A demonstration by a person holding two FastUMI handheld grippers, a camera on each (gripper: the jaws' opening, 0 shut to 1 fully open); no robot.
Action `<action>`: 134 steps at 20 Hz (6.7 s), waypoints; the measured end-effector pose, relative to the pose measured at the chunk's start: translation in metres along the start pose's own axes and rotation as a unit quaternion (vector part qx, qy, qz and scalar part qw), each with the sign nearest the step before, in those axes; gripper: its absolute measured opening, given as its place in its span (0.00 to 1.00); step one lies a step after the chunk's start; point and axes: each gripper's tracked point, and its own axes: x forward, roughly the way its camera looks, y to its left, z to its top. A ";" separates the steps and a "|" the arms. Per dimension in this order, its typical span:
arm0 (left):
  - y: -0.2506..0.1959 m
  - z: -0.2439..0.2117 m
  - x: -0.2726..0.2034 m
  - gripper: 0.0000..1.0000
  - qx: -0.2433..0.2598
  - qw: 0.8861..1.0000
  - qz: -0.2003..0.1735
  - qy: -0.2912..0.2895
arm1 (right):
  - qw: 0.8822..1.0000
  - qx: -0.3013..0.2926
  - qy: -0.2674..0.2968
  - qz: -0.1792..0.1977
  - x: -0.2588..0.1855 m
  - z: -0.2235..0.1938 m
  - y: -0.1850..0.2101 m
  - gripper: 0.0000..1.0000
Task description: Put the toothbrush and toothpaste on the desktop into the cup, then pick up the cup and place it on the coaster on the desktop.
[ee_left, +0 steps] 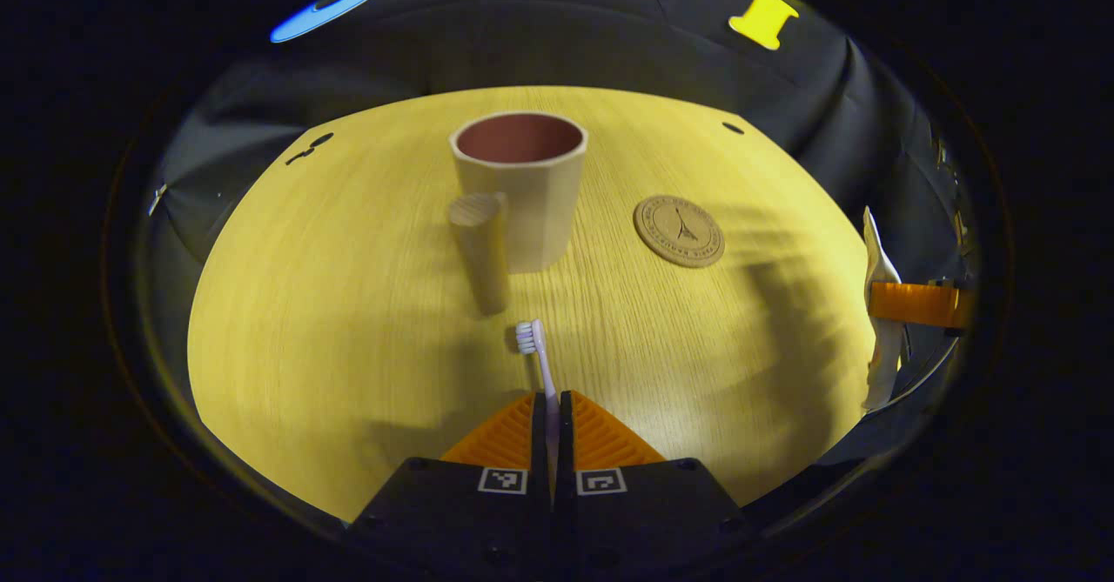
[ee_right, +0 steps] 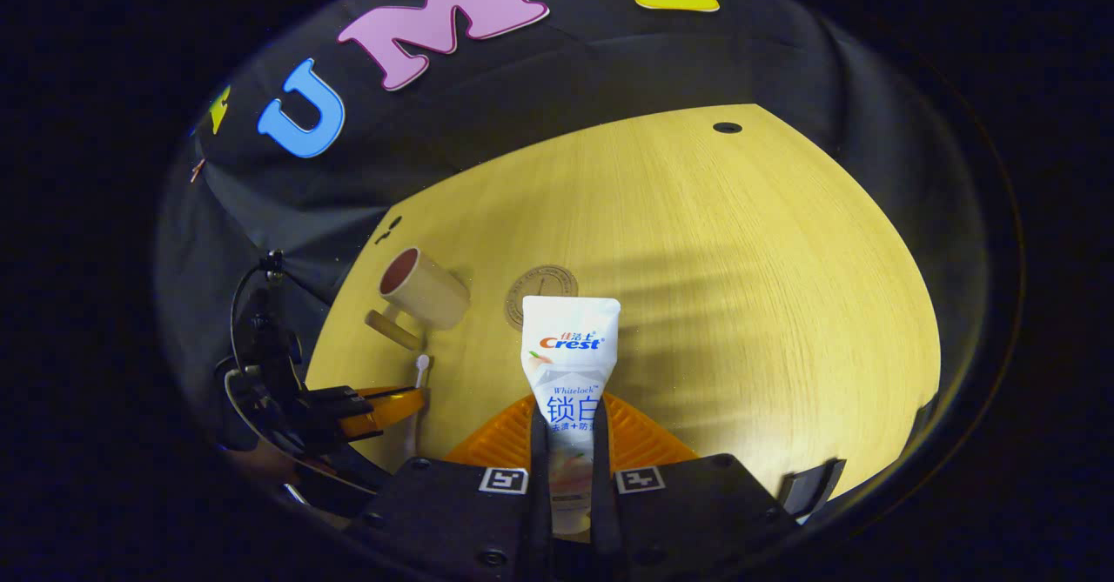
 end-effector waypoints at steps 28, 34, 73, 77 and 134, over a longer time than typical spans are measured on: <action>0.101 -0.008 -0.169 0.06 -0.041 0.988 -0.049 -0.139 | 0.966 -0.057 -0.224 0.117 0.150 0.153 0.220 0.21; 0.118 -0.014 -0.164 0.06 -0.050 0.988 -0.043 -0.142 | 0.969 -0.100 -0.205 0.091 0.172 0.130 0.220 0.24; 0.043 0.239 -0.110 0.06 -0.019 0.934 -0.114 -0.337 | 0.998 -0.030 -0.043 0.033 0.007 -0.042 0.120 0.67; 0.039 0.260 -0.080 0.06 -0.017 0.930 -0.116 -0.348 | 0.999 -0.006 -0.042 -0.002 -0.006 -0.055 0.097 0.66; 0.015 0.091 -0.008 0.41 0.096 0.991 -0.090 0.008 | 0.992 0.115 0.014 -0.040 -0.027 -0.079 0.045 0.67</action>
